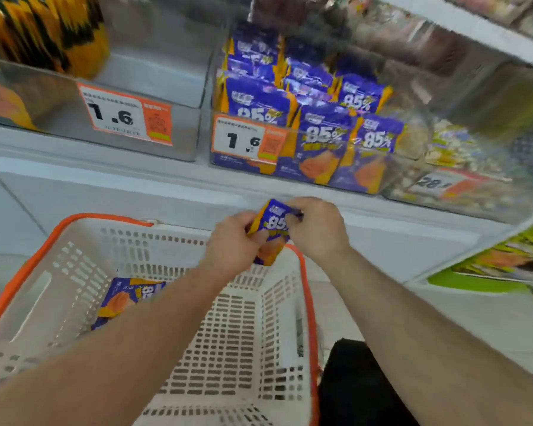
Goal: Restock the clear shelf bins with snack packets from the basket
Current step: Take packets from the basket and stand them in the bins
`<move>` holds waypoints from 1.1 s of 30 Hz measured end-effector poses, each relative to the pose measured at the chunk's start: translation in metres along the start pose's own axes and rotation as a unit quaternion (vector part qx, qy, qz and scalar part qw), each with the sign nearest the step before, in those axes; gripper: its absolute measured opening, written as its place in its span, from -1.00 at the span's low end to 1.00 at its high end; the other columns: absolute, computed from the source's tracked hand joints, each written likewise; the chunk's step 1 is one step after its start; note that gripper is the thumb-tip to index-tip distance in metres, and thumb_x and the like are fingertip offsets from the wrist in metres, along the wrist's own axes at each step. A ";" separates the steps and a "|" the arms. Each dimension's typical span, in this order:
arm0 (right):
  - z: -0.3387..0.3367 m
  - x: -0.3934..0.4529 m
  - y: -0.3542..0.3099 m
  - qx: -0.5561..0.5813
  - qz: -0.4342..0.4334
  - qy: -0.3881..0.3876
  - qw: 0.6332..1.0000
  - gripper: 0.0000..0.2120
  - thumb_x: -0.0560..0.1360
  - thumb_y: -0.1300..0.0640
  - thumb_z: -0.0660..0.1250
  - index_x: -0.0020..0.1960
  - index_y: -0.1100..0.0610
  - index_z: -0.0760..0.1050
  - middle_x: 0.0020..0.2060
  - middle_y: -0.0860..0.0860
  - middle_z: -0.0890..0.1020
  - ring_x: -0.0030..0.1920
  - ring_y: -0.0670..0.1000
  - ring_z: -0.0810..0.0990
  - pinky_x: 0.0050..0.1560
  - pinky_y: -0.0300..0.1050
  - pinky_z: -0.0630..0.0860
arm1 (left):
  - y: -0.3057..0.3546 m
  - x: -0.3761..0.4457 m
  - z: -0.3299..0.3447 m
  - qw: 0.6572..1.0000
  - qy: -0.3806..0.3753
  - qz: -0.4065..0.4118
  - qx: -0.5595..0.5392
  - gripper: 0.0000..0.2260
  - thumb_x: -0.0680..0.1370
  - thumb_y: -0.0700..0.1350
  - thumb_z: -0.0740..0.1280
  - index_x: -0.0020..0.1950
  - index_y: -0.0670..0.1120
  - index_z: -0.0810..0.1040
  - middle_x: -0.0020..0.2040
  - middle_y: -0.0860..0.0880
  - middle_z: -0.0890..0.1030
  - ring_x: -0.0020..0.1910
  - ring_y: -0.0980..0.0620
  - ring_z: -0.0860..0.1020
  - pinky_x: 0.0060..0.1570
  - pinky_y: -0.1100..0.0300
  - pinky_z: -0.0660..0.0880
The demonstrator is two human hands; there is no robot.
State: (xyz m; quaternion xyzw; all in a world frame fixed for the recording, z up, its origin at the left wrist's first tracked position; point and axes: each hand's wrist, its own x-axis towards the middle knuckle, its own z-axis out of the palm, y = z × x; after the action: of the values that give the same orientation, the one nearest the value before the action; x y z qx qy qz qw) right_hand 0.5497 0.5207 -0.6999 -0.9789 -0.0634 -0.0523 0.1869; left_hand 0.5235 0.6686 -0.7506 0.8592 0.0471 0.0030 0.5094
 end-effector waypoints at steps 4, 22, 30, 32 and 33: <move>-0.047 -0.001 0.000 0.093 -0.106 0.212 0.967 -0.80 0.48 0.26 0.32 0.05 0.19 0.65 -0.05 0.14 0.64 0.03 0.05 0.52 0.04 -0.18 0.40 | 0.045 0.018 -0.001 0.965 0.112 0.217 0.092 -0.64 0.42 0.06 0.31 0.19 0.03 0.61 0.23 -0.03 0.58 0.21 -0.13 0.51 0.16 -0.07 0.46; -0.129 0.066 0.035 -0.132 0.002 0.265 0.955 -0.68 0.48 0.15 0.16 0.14 0.08 0.61 0.08 0.17 0.58 0.08 0.26 0.54 0.03 0.03 0.45 | 0.084 0.028 -0.013 0.901 0.092 0.231 0.356 -0.15 0.47 0.00 0.38 0.61 0.02 -0.08 0.61 0.07 -0.15 0.56 -0.06 -0.27 0.47 -0.21 -0.14; -0.063 0.038 0.005 0.033 -0.209 0.429 0.878 -0.70 0.36 0.30 0.26 0.07 0.30 0.57 0.03 0.28 0.53 0.02 0.13 0.47 -0.03 0.02 0.46 | 0.007 -0.002 -0.022 0.940 0.053 0.185 0.282 -0.18 0.50 -0.04 0.36 0.61 -0.01 -0.09 0.55 0.15 -0.27 0.48 0.14 -0.38 0.47 -0.10 -0.26; -0.023 0.028 -0.019 0.065 -0.266 0.369 0.888 -0.76 0.35 0.31 0.28 0.00 0.31 0.57 -0.03 0.27 0.53 -0.04 0.18 0.48 -0.09 0.06 0.49 | -0.029 -0.013 -0.029 0.953 0.011 0.120 0.278 -0.24 0.55 -0.03 0.32 0.61 -0.01 -0.08 0.58 0.14 -0.22 0.50 0.14 -0.37 0.48 -0.09 -0.27; 0.000 0.022 -0.030 0.083 -0.286 0.327 0.897 -0.78 0.35 0.31 0.28 -0.02 0.30 0.57 -0.06 0.26 0.54 -0.07 0.19 0.50 -0.11 0.07 0.49 | -0.047 -0.018 -0.033 0.957 -0.004 0.088 0.278 -0.26 0.56 -0.03 0.30 0.61 0.00 -0.07 0.59 0.13 -0.19 0.53 0.12 -0.33 0.49 -0.09 -0.25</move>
State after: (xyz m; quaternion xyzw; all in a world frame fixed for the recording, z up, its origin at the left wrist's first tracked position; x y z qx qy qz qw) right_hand 0.5673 0.5507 -0.6859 -0.8271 -0.2801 -0.4155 0.2547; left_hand 0.5002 0.7190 -0.7752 0.9676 -0.0317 0.0307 0.2486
